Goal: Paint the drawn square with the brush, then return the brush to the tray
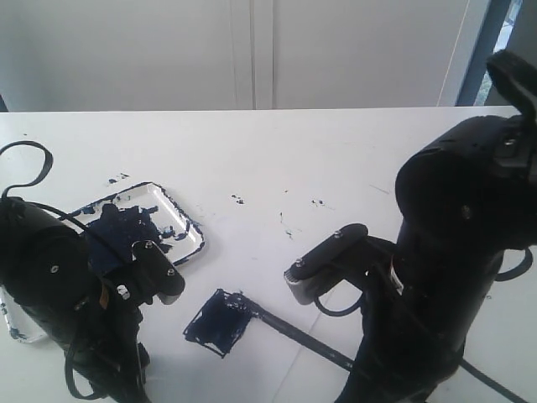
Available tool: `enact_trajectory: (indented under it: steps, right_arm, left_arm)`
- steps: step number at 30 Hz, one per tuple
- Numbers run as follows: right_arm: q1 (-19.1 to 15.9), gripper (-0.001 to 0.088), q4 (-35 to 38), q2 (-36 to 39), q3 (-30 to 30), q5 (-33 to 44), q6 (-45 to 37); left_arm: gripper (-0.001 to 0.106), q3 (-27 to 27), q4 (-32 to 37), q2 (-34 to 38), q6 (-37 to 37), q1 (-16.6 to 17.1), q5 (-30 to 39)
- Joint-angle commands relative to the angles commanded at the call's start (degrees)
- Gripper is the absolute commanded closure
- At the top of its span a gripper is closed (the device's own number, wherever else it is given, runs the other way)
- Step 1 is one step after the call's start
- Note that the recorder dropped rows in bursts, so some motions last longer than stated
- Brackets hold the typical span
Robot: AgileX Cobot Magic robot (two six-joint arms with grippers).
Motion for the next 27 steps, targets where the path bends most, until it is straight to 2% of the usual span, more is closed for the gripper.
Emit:
enact_trajectory:
  steps: [8, 18, 27]
  right_arm:
    - [0.0, 0.0868, 0.1, -0.3, 0.0, 1.4, 0.0]
    - [0.0, 0.0868, 0.1, 3.7, 0.0, 1.7, 0.0]
    - [0.0, 0.0868, 1.4, 4.1, 0.0, -1.3, -1.5]
  left_arm:
    - [0.057, 0.0, 0.0, 0.0, 0.0, 0.0, -0.2]
    - [0.057, 0.0, 0.0, 0.0, 0.0, 0.0, -0.2]
    - [0.057, 0.0, 0.0, 0.0, 0.1, 0.0, -0.2]
